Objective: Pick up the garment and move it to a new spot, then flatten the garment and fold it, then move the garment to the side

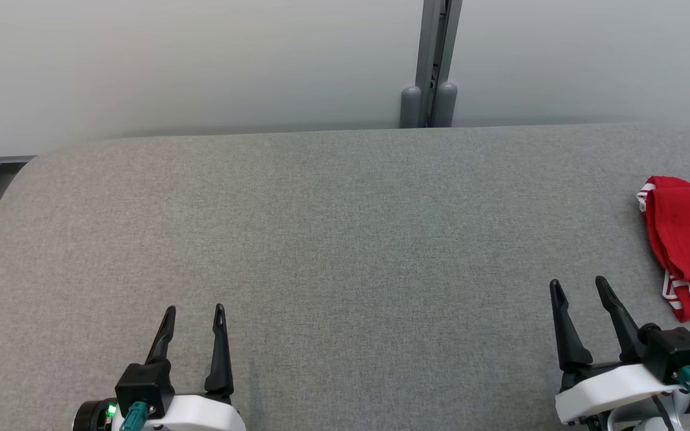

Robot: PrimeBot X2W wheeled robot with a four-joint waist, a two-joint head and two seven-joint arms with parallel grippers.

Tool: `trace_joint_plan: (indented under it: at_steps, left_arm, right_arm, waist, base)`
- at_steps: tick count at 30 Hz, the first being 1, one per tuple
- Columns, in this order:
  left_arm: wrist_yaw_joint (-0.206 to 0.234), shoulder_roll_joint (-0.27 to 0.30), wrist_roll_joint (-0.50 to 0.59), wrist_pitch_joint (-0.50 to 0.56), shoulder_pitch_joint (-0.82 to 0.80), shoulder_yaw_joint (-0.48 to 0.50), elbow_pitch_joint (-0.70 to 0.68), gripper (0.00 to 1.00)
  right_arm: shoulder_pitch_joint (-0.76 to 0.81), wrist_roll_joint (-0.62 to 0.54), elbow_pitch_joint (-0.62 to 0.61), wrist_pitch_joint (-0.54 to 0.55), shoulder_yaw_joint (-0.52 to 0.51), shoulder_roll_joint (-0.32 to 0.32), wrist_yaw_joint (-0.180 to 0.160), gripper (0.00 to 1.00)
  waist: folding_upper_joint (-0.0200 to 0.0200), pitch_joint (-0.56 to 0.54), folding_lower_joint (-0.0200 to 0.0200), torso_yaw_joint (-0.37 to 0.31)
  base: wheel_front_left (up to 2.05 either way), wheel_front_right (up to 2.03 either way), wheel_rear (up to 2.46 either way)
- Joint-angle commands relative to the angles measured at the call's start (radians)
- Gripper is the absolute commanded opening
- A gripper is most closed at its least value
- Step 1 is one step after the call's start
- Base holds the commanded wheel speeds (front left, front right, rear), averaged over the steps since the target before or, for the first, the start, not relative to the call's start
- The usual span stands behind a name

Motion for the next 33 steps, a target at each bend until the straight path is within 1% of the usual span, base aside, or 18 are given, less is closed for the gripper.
trace_joint_plan:
  at_steps: [1, 4, 5, 8, 13, 14, 15, 19, 33]
  left_arm:
    - [-0.006, 0.004, -0.004, -0.004, -0.002, 0.002, 0.008, 1.0]
    - [-0.009, 0.004, -0.009, -0.004, -0.009, 0.003, 0.017, 1.0]
    - [-0.005, 0.0, -0.007, 0.0, -0.002, 0.001, 0.018, 0.0]
    - [-0.008, -0.003, -0.017, 0.005, 0.005, 0.0, 0.032, 0.0]
    - [-0.028, 0.0, -0.121, 0.028, -0.002, 0.018, 0.027, 0.0]
    - [-0.028, 0.0, -0.121, 0.028, -0.002, 0.018, 0.027, 0.0]
    - [-0.036, 0.001, -0.16, 0.037, -0.006, 0.025, 0.028, 0.0]
    - [-0.052, 0.003, -0.234, 0.055, -0.013, 0.038, 0.029, 0.0]
    - [-0.101, 0.009, -0.465, 0.11, -0.035, 0.08, 0.032, 0.0]
  right_arm:
    - [-0.003, 0.006, -0.001, -0.004, -0.004, -0.004, 0.0, 1.0]
    - [-0.004, 0.008, -0.006, -0.004, -0.005, -0.004, 0.0, 1.0]
    - [-0.001, 0.002, -0.004, 0.0, -0.001, 0.0, 0.0, 0.0]
    - [0.007, 0.011, 0.011, 0.003, 0.0, 0.004, 0.0, 0.0]
    - [0.003, 0.114, 0.008, 0.03, -0.011, 0.003, 0.0, 0.0]
    - [0.003, 0.114, 0.008, 0.03, -0.011, 0.003, 0.0, 0.0]
    - [0.002, 0.152, 0.006, 0.041, -0.015, 0.003, 0.0, 0.0]
    - [0.001, 0.226, 0.003, 0.06, -0.023, 0.003, 0.0, 0.0]
    - [-0.006, 0.456, -0.006, 0.121, -0.048, 0.001, 0.0, 0.0]
  waist:
    - [-0.0001, 0.001, 0.0, 0.001]
    - [-0.0001, 0.004, 0.0, 0.002]
    - [-0.0001, 0.004, 0.0, 0.002]
    - [-0.0001, 0.004, 0.0, 0.002]
    - [-0.0001, 0.003, 0.0, 0.001]
    - [-0.0001, 0.003, 0.0, 0.001]
    - [-0.0001, 0.002, 0.0, 0.0]
    - [-0.0001, 0.001, 0.0, 0.0]
    - [-0.0001, -0.004, 0.0, -0.003]
  base:
    - [0.0, 0.0, 0.0]
    - [0.0, 0.0, 0.0]
    - [0.0, 0.0, 0.0]
    - [0.0, 0.0, 0.0]
    - [0.0, 0.0, 0.0]
    - [0.0, 0.0, 0.0]
    - [0.0, 0.0, 0.0]
    - [0.0, 0.0, 0.0]
    - [0.0, 0.0, 0.0]
